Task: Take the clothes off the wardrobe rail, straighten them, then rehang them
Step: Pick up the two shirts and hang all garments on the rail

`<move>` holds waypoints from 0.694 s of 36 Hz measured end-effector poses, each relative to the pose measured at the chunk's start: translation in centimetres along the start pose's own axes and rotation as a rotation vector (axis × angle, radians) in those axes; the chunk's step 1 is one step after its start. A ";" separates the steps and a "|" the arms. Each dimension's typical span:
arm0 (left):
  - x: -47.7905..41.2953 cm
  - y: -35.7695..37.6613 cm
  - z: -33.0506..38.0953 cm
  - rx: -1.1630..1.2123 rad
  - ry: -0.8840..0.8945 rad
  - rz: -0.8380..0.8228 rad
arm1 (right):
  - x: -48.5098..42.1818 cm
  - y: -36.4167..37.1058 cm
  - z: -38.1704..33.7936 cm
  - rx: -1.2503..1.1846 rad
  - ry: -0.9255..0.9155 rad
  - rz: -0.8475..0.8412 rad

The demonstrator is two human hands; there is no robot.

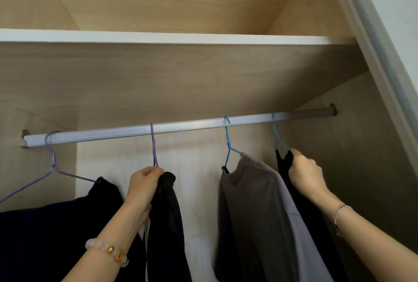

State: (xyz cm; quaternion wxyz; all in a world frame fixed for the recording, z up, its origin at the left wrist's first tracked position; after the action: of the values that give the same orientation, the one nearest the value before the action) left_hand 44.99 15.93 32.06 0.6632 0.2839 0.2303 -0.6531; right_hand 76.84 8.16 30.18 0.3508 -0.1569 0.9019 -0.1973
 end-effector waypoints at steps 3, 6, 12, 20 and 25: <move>0.0 0.1 -0.1 -0.006 0.005 0.006 | -0.8 -0.2 1.4 -0.014 -0.032 0.043; 0.0 0.2 -0.2 -0.015 0.021 0.017 | -1.3 0.0 2.1 -0.013 -0.076 0.007; 0.0 0.7 -0.2 -0.035 0.045 0.027 | -1.8 -0.4 2.9 0.035 -0.098 0.086; -0.2 0.6 -0.4 -0.031 0.020 0.033 | -2.6 -1.4 3.9 0.057 -0.063 0.144; 0.0 0.6 -0.3 -0.051 0.011 0.022 | -3.2 -1.4 4.1 0.002 -0.018 0.086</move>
State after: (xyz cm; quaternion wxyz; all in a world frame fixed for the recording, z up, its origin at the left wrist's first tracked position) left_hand 45.57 16.12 31.93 0.6760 0.2729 0.2477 -0.6381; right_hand 82.12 7.28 29.91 0.3671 -0.1197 0.9044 -0.1815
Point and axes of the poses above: each hand's wrist, its own x-axis away from the middle knuckle, its own y-axis out of the palm, z = x × y, the point moved 3 cm from there along -x, towards the middle knuckle, and after that the axes turned 10 degrees about y, right-handed, at the moved point
